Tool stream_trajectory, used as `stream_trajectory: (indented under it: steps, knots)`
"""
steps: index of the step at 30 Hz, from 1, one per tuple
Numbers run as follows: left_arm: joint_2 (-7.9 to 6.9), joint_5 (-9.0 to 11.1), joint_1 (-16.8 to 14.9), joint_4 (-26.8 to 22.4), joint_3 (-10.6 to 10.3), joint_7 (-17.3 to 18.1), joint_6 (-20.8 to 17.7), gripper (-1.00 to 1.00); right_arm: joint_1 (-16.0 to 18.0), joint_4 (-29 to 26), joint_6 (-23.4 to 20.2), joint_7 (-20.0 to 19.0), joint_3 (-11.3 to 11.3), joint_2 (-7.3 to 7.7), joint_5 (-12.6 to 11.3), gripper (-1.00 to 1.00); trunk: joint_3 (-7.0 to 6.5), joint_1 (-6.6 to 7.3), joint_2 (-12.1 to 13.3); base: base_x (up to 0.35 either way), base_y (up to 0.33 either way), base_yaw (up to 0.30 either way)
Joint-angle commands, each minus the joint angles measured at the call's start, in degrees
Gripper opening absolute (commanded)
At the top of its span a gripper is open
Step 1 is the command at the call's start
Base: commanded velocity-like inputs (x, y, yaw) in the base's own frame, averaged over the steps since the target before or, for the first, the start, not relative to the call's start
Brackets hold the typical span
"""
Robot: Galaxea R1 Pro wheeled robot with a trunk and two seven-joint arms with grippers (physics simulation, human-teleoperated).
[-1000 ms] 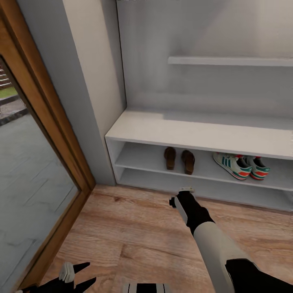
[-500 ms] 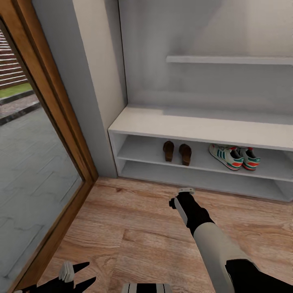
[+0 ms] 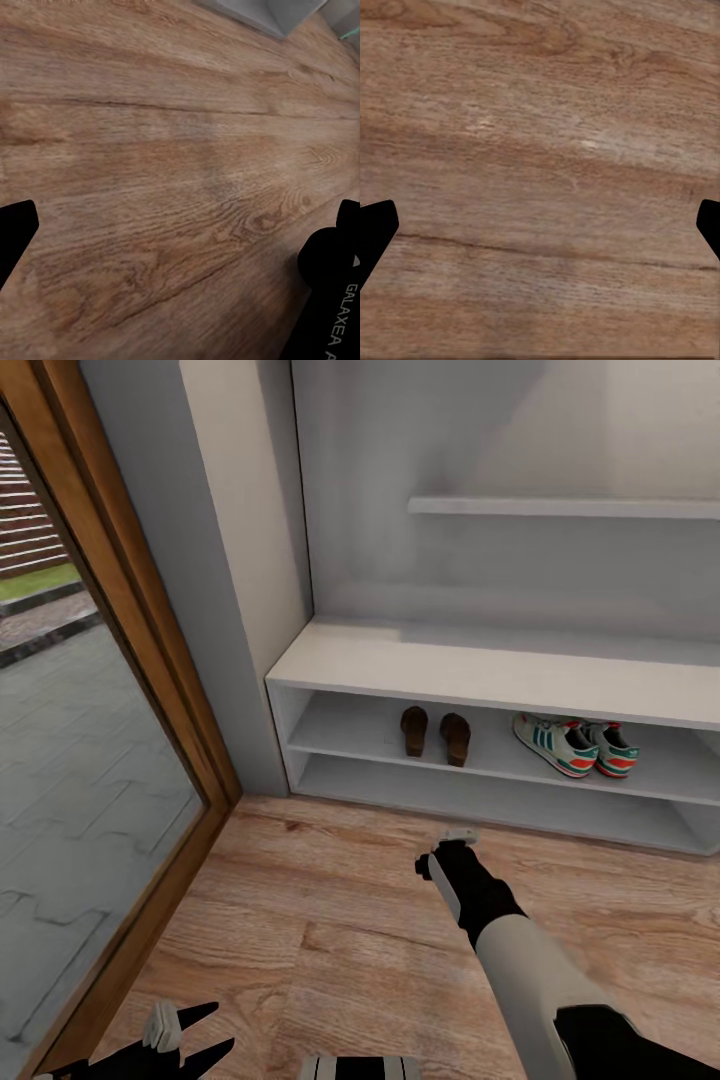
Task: Pick up the two gym shoes and the two sandals from the corridor floor and place them onto the hallstand (shoe rack) in the corridor, making sure they are on the rack and not on the floor. Arrange them so the two gym shoes are next to each other and the two sandals are next to each other.
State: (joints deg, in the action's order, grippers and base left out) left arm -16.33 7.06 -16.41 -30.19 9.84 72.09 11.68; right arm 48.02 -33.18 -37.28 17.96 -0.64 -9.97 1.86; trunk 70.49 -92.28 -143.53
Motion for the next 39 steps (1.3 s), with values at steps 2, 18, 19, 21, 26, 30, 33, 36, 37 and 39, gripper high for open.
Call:
stream_trajectory:
  steps: [2,18,19,21,26,30,33,36,37,39]
  knots:
    - [0.00,0.07,-0.03,0.05,0.04,0.15,0.36,1.00,-0.31,-0.06,-0.12,0.07,-0.06,-0.03,0.17,1.00,0.04,0.01,-0.02,0.000,0.000,0.000]
    - [0.07,-0.24,-0.03,0.05,-0.07,-2.00,0.27,1.00,-7.34,7.84,22.85,-0.15,0.23,6.00,0.62,1.00,-3.50,0.42,0.20,0.000,0.000,0.000]
    - [0.07,-0.31,-0.03,0.05,-0.08,-2.19,0.27,1.00,-7.38,8.35,23.53,-0.55,0.23,6.14,0.65,1.00,-3.72,0.45,0.21,0.000,0.000,0.000]
    - [0.07,-0.35,-0.03,0.05,-0.08,-2.29,0.27,1.00,-7.40,8.84,23.89,-1.26,0.23,6.22,0.71,1.00,-4.17,0.50,0.24,0.000,0.000,0.000]
    - [0.03,-0.38,-0.03,0.08,-0.07,-2.45,0.27,1.00,-7.42,9.66,24.36,-2.44,0.22,6.46,0.75,1.00,-5.23,0.82,0.69,0.000,0.000,0.000]
    - [0.00,-0.32,-0.03,0.12,-0.02,-2.62,0.27,1.00,-7.48,10.45,25.23,-2.43,0.24,6.62,0.83,1.00,-5.95,1.70,2.29,0.000,0.000,0.000]
    - [0.03,-0.42,-0.03,0.21,-0.13,-7.04,0.32,1.00,-7.55,15.07,28.40,-2.10,0.28,7.06,0.86,1.00,-6.49,2.36,3.50,0.000,0.000,-0.002]
    - [0.03,-0.45,-0.03,0.43,-0.21,-9.70,0.35,1.00,-7.64,18.55,31.55,-2.10,0.30,8.55,0.86,1.00,-7.04,3.02,4.70,0.000,0.000,-0.076]
    - [0.02,-0.46,-0.03,0.46,-0.18,-10.19,0.35,1.00,-7.66,19.42,32.35,-2.12,0.32,9.01,0.86,1.00,-7.24,3.24,5.10,0.000,0.000,-0.167]
    - [0.00,-0.47,-0.03,0.52,-0.13,-11.70,0.36,1.00,-7.75,22.26,35.05,-2.24,0.35,10.33,0.86,1.00,-7.65,3.68,5.90,0.000,0.000,-0.195]
